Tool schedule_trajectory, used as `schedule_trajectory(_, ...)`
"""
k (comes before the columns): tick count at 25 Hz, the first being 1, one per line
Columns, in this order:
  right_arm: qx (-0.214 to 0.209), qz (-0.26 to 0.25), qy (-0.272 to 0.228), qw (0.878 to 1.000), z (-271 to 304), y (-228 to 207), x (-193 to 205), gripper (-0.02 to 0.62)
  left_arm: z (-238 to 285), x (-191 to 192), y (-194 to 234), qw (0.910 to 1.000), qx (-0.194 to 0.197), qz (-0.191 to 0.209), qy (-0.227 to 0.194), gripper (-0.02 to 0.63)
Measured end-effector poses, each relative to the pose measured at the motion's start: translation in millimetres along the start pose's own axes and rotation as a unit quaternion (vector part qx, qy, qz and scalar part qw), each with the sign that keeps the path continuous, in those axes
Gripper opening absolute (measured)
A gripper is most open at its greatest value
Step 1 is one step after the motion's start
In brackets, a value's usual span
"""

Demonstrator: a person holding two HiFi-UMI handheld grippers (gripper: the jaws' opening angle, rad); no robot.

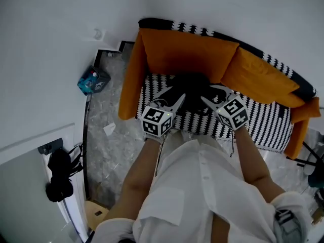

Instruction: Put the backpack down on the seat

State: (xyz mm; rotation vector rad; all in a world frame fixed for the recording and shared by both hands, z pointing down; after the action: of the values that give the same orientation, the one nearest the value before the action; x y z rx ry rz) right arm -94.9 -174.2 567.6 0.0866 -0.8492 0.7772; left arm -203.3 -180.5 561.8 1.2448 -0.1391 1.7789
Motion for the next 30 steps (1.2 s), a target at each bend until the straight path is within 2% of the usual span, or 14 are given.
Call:
schedule_trajectory(5,-0.022,-0.004,-0.054,0.998,-11.6,21.5,-19.5,0.180,-22.3,-12.3,-18.0,0.9997,0.009,0.001,-0.022,0.204)
schedule_trajectory(8,-0.040,-0.005,-0.075,0.996,-14.7,35.6,-28.0,0.152,-32.6,-16.0,-23.7,0.9994,0.007,-0.002,-0.033,0.199)
schedule_trajectory(12,-0.045,-0.005,-0.094,0.994,-18.6,48.2,-35.0,0.025,-41.6,-17.9,-28.3,0.9993,0.008,-0.003,-0.037,0.168)
schedule_trajectory(19,-0.039,-0.049,-0.075,0.995,-21.9,57.7,-29.4,0.017,-50.1,-14.3,-32.8,0.9994,0.003,-0.001,-0.034,0.130)
schedule_trajectory(30,-0.055,-0.050,-0.081,0.994,-28.2,61.1,-26.8,0.017,-58.1,-10.2,-44.3,0.9993,-0.008,-0.003,-0.035,0.123)
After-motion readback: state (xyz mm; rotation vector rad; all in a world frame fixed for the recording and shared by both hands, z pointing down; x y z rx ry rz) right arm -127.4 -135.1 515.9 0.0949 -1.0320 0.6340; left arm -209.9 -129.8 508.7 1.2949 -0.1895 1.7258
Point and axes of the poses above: the fingertips, and each gripper's own axes: z forward along the fingers, y to its left, x out of its underside, the point moved 1 cm from there along -z, backward along the fingers, and after that the axes turned 1 degree about y, right-handed, at the moved point
